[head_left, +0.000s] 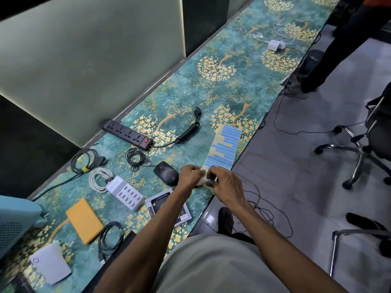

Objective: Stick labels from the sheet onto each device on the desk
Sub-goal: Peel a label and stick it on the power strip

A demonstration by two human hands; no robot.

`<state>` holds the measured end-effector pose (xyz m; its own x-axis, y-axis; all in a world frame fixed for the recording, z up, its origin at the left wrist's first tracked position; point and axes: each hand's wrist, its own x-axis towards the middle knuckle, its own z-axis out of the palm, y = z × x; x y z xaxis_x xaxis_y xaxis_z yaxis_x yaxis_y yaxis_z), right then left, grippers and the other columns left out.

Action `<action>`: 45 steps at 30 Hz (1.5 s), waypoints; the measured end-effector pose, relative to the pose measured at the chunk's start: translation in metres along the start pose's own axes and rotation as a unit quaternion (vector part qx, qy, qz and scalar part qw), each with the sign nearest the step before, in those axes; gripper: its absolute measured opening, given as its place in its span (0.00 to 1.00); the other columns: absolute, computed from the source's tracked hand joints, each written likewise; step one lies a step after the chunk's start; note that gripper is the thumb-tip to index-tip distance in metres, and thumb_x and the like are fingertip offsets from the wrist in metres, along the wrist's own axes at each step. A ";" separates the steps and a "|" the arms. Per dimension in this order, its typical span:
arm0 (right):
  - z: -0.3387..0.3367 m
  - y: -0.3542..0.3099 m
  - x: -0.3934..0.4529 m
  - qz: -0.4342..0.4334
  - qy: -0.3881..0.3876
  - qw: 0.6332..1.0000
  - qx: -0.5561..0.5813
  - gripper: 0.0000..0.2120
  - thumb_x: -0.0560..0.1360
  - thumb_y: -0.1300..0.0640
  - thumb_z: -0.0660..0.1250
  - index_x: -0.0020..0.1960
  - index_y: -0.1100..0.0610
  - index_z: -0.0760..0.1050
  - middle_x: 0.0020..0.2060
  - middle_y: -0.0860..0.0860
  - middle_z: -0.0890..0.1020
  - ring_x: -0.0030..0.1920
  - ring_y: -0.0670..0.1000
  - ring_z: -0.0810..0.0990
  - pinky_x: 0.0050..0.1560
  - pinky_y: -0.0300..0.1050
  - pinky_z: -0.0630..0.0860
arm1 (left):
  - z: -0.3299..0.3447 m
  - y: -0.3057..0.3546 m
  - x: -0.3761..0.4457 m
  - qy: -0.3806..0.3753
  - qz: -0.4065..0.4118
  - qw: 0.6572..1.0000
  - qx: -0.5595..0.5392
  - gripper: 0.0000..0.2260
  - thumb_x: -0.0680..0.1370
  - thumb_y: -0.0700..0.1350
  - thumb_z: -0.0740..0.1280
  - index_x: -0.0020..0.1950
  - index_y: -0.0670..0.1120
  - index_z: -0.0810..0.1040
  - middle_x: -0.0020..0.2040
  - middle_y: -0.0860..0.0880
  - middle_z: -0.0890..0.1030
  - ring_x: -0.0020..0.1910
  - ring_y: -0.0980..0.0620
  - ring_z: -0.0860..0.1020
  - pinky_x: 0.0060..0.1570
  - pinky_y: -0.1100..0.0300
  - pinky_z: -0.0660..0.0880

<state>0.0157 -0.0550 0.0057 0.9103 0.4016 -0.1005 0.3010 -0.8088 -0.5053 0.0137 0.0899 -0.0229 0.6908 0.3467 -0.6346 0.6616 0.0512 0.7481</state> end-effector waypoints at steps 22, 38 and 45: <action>0.016 0.005 0.014 0.056 0.020 0.977 0.203 0.04 0.76 0.59 0.74 0.44 0.55 0.80 0.38 0.47 0.83 0.40 0.42 0.80 0.43 0.39 0.77 | -0.009 -0.021 0.007 0.113 0.019 0.991 0.063 0.15 0.74 0.39 0.72 0.60 0.42 0.78 0.51 0.42 0.82 0.46 0.45 0.80 0.43 0.56 0.74; 0.014 -0.041 0.071 0.070 -0.023 0.971 0.229 0.03 0.79 0.58 0.71 0.50 0.58 0.82 0.43 0.50 0.84 0.45 0.50 0.81 0.50 0.46 0.79 | -0.089 0.051 0.053 0.316 0.086 0.927 0.183 0.11 0.72 0.38 0.67 0.54 0.42 0.77 0.47 0.46 0.80 0.43 0.46 0.75 0.40 0.54 0.69; 0.010 -0.079 0.106 0.050 -0.003 0.961 0.271 0.03 0.80 0.59 0.70 0.52 0.57 0.81 0.42 0.48 0.81 0.43 0.44 0.79 0.45 0.38 0.77 | -0.142 0.075 0.092 0.314 -0.009 0.910 0.269 0.18 0.78 0.46 0.65 0.67 0.43 0.70 0.68 0.36 0.65 0.60 0.33 0.73 0.54 0.43 0.74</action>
<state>0.0856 0.0560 0.0263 0.9252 0.3365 -0.1755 0.0181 -0.5009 -0.8653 0.0856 0.2584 0.0028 0.4873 0.8259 -0.2836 0.8350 -0.3457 0.4281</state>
